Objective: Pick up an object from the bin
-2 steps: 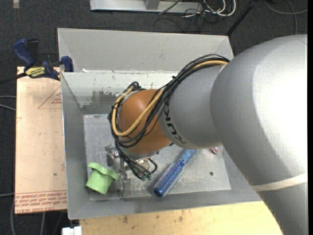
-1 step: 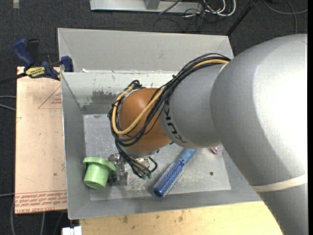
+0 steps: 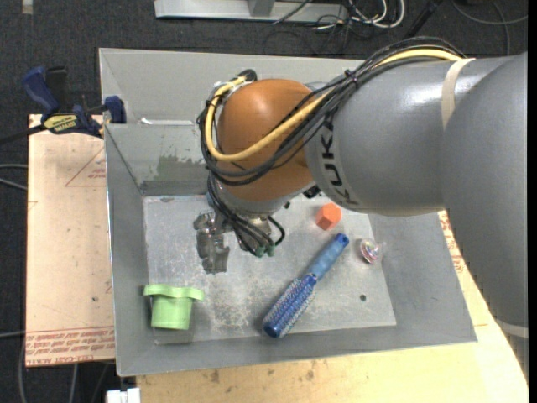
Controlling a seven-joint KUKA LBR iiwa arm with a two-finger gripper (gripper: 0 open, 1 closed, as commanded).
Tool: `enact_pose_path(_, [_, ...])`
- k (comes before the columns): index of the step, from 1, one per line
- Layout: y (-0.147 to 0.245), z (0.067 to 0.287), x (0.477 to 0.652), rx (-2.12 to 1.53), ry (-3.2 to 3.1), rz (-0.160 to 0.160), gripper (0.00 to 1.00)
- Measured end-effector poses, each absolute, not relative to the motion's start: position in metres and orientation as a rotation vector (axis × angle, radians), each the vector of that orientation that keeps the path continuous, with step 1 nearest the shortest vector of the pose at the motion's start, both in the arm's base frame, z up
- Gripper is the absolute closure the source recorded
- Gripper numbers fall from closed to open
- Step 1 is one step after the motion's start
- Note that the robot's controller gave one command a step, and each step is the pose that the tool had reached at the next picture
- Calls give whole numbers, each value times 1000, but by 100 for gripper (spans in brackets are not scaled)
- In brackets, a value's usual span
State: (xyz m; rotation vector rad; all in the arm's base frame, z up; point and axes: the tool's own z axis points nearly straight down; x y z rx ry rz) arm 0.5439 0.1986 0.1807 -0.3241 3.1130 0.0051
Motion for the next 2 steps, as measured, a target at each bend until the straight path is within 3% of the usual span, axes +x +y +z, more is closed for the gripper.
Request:
enact_pose_path(1, [198,176,541,-325,3123,3,0])
enact_pose_path(2, [198,176,541,-325,3123,3,100])
